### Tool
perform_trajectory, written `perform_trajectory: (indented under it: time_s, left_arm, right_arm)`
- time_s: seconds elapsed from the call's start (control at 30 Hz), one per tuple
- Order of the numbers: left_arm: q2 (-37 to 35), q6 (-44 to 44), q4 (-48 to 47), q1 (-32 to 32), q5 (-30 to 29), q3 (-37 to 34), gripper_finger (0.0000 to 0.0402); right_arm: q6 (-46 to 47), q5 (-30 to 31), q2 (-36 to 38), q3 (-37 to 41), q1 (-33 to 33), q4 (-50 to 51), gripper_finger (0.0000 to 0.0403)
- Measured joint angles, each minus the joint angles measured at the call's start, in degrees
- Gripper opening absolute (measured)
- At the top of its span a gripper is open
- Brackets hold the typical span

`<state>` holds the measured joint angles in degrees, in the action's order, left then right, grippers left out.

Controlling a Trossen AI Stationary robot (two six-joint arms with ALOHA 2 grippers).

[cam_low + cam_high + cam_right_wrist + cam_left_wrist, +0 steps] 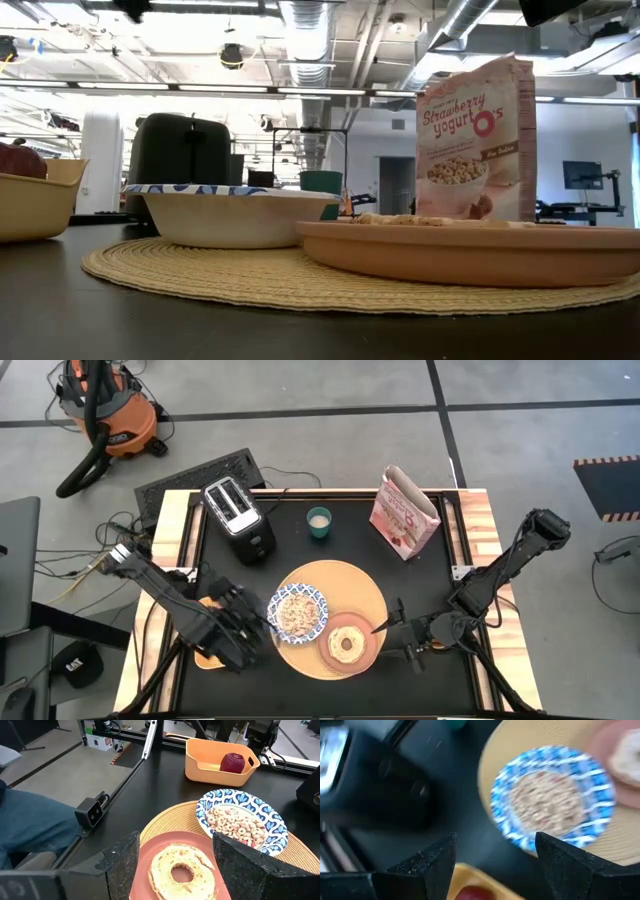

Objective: Arrange a breakfast setting
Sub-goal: Put the apple on the table mat above the plate

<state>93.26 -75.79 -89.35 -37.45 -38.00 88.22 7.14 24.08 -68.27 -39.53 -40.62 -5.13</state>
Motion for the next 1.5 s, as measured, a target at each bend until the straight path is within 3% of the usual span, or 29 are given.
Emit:
perform_trajectory:
  time_s: [0.27,0.47,0.83,1.13,1.5]
  left_arm:
    - [-15.85,-21.56,2.09,0.19,10.15,-21.82,0.0255]
    - [-21.77,-22.56,11.16,0.46,14.64,-28.65,0.0255]
    - [-21.95,-11.64,18.93,1.18,13.73,-29.31,0.0255]
    - [-21.93,-12.99,18.52,2.21,15.43,-29.31,0.0257]
    - [-21.93,-12.39,16.56,3.68,16.88,-29.31,0.0345]
  right_arm:
    - [1.04,0.0,-0.02,0.0,0.0,-0.02,0.0279]
    - [1.0,-0.01,-0.02,0.0,1.22,0.03,0.0279]
    - [1.86,-0.01,-1.47,0.0,2.96,1.63,0.0279]
    - [1.58,-0.01,-1.44,0.0,2.62,0.0,0.0279]
    - [1.44,-0.02,-1.44,0.0,2.62,0.4,0.0279]
